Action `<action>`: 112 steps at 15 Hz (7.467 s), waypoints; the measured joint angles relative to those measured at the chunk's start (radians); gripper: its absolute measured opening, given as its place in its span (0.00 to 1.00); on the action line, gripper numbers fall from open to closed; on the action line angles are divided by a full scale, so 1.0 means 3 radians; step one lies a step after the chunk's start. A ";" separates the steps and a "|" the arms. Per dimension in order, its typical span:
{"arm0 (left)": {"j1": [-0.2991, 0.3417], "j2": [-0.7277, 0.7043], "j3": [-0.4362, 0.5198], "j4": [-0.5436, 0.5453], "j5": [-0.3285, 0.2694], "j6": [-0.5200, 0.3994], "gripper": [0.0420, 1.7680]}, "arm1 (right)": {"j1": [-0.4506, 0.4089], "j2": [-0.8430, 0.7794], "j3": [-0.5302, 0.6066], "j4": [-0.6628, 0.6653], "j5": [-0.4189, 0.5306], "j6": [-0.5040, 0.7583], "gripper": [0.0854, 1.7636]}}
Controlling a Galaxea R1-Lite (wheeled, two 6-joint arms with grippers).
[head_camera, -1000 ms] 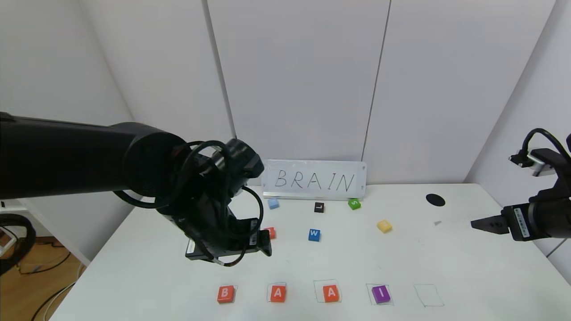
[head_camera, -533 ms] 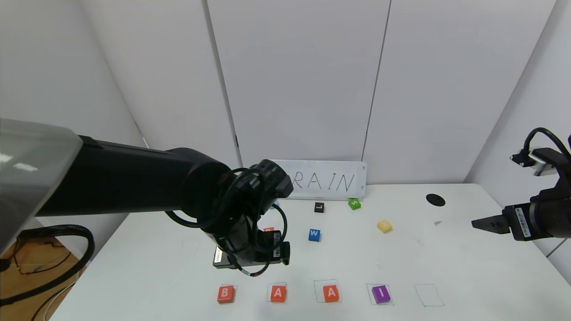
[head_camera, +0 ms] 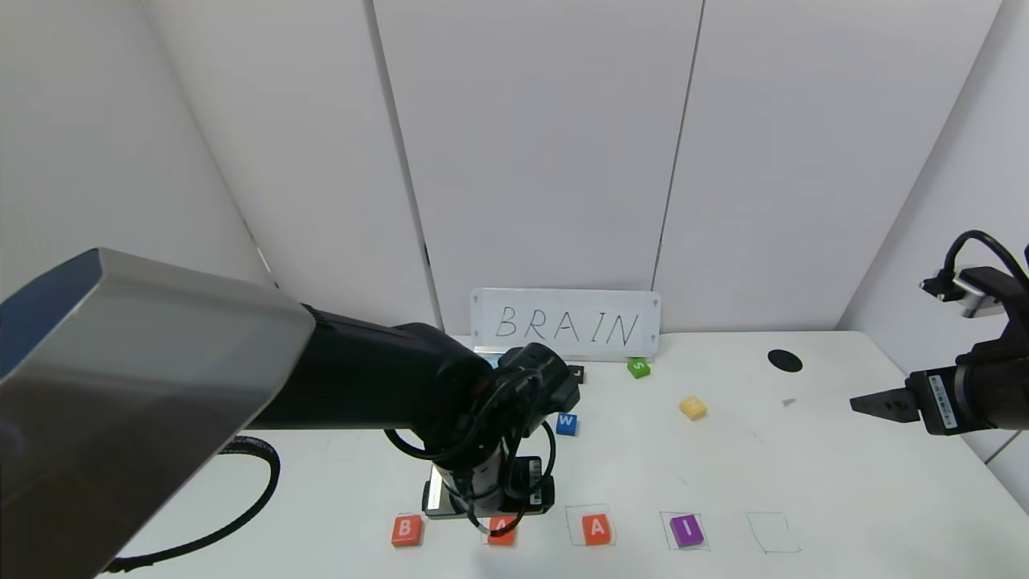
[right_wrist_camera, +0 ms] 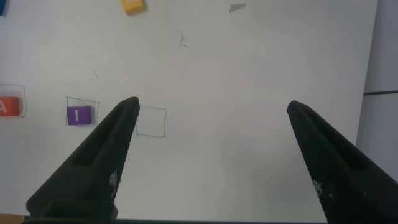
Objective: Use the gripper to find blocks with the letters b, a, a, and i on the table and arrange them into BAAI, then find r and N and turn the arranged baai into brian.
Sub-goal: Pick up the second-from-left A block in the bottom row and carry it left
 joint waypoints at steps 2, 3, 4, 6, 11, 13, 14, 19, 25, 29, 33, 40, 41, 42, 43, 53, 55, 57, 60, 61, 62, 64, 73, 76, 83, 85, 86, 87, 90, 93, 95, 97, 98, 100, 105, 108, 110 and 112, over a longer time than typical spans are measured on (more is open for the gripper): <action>-0.0019 0.0030 0.0133 -0.0289 0.0012 -0.0016 0.97 | 0.0003 -0.0013 0.0002 -0.0001 0.0002 0.0000 0.97; -0.0023 0.0041 0.0210 -0.0448 0.0012 -0.0017 0.97 | 0.0003 -0.0019 0.0002 -0.0006 0.0002 0.0000 0.97; -0.0026 0.0054 0.0285 -0.0534 0.0014 -0.0017 0.97 | 0.0004 -0.0022 0.0008 -0.0006 0.0002 0.0000 0.97; -0.0027 0.0093 0.0368 -0.0607 0.0026 -0.0017 0.97 | 0.0022 -0.0023 0.0010 -0.0006 0.0004 -0.0001 0.97; -0.0040 0.0230 0.0392 -0.0618 0.0169 -0.0055 0.97 | 0.0048 -0.0026 0.0019 -0.0006 0.0000 0.0005 0.97; -0.0038 0.0261 0.0392 -0.0620 0.0159 -0.0069 0.97 | 0.0050 -0.0027 0.0019 -0.0005 0.0000 0.0003 0.97; -0.0038 0.0284 0.0394 -0.0655 0.0161 -0.0070 0.97 | 0.0049 -0.0030 0.0019 -0.0005 0.0001 0.0001 0.97; -0.0038 0.0391 0.0372 -0.0747 0.0183 -0.0160 0.97 | 0.0048 -0.0037 0.0019 -0.0005 0.0001 -0.0001 0.97; -0.0038 0.0468 0.0355 -0.0755 0.0211 -0.0160 0.82 | 0.0046 -0.0038 0.0019 -0.0005 0.0000 -0.0001 0.97; -0.0033 0.0479 0.0354 -0.0827 0.0216 -0.0159 0.51 | 0.0048 -0.0038 0.0019 -0.0006 0.0002 0.0000 0.97; -0.0030 0.0494 0.0360 -0.0843 0.0237 -0.0159 0.27 | 0.0050 -0.0038 0.0023 -0.0006 0.0001 -0.0001 0.97; -0.0024 0.0499 0.0360 -0.0828 0.0240 -0.0153 0.27 | 0.0060 -0.0040 0.0027 -0.0005 0.0000 -0.0001 0.97; -0.0024 0.0494 0.0356 -0.0816 0.0245 -0.0153 0.27 | 0.0060 -0.0040 0.0028 -0.0005 0.0001 -0.0001 0.97; -0.0024 0.0482 0.0355 -0.0804 0.0252 -0.0151 0.27 | 0.0060 -0.0041 0.0028 -0.0005 0.0004 -0.0001 0.97; -0.0021 0.0463 0.0348 -0.0798 0.0255 -0.0146 0.27 | 0.0062 -0.0043 0.0029 -0.0006 0.0004 -0.0004 0.97; 0.0282 -0.0030 0.0368 -0.0481 0.0242 0.0277 0.27 | 0.0078 -0.0123 0.0060 -0.0006 0.0005 -0.0099 0.97; 0.0450 -0.0121 0.0389 -0.0468 0.0224 0.0419 0.27 | 0.0089 -0.0131 0.0045 -0.0001 0.0009 -0.0089 0.97; 0.0627 -0.0182 0.0405 -0.0467 0.0210 0.0554 0.27 | 0.0091 -0.0139 0.0039 0.0009 0.0009 -0.0089 0.97; 0.0845 -0.0221 0.0468 -0.0475 0.0205 0.0691 0.27 | 0.0091 -0.0172 0.0035 0.0008 0.0015 -0.0086 0.97; 0.0912 -0.0228 0.0479 -0.0481 0.0202 0.0739 0.27 | 0.0091 -0.0179 0.0035 0.0000 0.0019 -0.0086 0.97; 0.0991 -0.0233 0.0485 -0.0489 0.0200 0.0813 0.27 | 0.0091 -0.0186 0.0035 -0.0001 0.0019 -0.0086 0.97; 0.1164 -0.0249 0.0487 -0.0501 0.0162 0.1000 0.27 | 0.0091 -0.0191 0.0039 0.0000 0.0019 -0.0086 0.97; 0.1945 -0.0216 0.0523 -0.0844 -0.0166 0.1881 0.27 | 0.0091 -0.0186 0.0053 0.0000 0.0009 -0.0097 0.97; 0.2101 -0.0116 0.0532 -0.1006 -0.0194 0.2016 0.27 | 0.0092 -0.0182 0.0055 0.0001 0.0009 -0.0097 0.97; 0.2365 0.0189 0.0494 -0.1167 -0.0306 0.2226 0.27 | 0.0094 -0.0162 0.0055 -0.0001 0.0006 -0.0099 0.97; 0.2367 0.0229 0.0479 -0.1185 -0.0306 0.2255 0.27 | 0.0092 -0.0152 0.0058 0.0000 0.0005 -0.0099 0.97; 0.2370 0.0251 0.0470 -0.1223 -0.0308 0.2262 0.27 | 0.0094 -0.0149 0.0058 0.0000 0.0004 -0.0099 0.97; 0.2379 0.0274 0.0468 -0.1243 -0.0306 0.2268 0.27 | 0.0099 -0.0148 0.0060 0.0000 0.0005 -0.0097 0.97; 0.2375 0.0345 0.0435 -0.1317 -0.0304 0.2271 0.27 | 0.0099 -0.0144 0.0061 0.0000 0.0005 -0.0101 0.97; 0.2394 0.0391 0.0391 -0.1317 -0.0300 0.2274 0.27 | 0.0118 -0.0144 0.0065 0.0000 0.0005 -0.0099 0.97; 0.2386 0.0402 0.0377 -0.1314 -0.0301 0.2276 0.27 | 0.0118 -0.0141 0.0065 0.0000 0.0004 -0.0100 0.97; 0.2392 0.0406 0.0373 -0.1313 -0.0300 0.2272 0.27 | 0.0121 -0.0139 0.0065 0.0000 0.0002 -0.0100 0.97; 0.2393 0.0406 0.0373 -0.1308 -0.0300 0.2274 0.27 | 0.0123 -0.0139 0.0065 0.0000 0.0005 -0.0100 0.97; 0.2387 0.0404 0.0373 -0.1303 -0.0301 0.2274 0.27 | 0.0123 -0.0139 0.0065 0.0000 0.0004 -0.0101 0.97; 0.2382 0.0410 0.0374 -0.1301 -0.0300 0.2276 0.51 | 0.0121 -0.0139 0.0065 0.0000 0.0005 -0.0105 0.97; 0.2380 0.0411 0.0377 -0.1301 -0.0300 0.2272 0.65 | 0.0121 -0.0140 0.0065 0.0000 0.0005 -0.0104 0.97; 0.2380 0.0407 0.0372 -0.1316 -0.0300 0.2271 0.73 | 0.0121 -0.0141 0.0065 -0.0001 0.0004 -0.0105 0.97; 0.2372 0.0383 0.0364 -0.1306 -0.0298 0.2270 0.78 | 0.0121 -0.0141 0.0065 0.0000 0.0005 -0.0104 0.97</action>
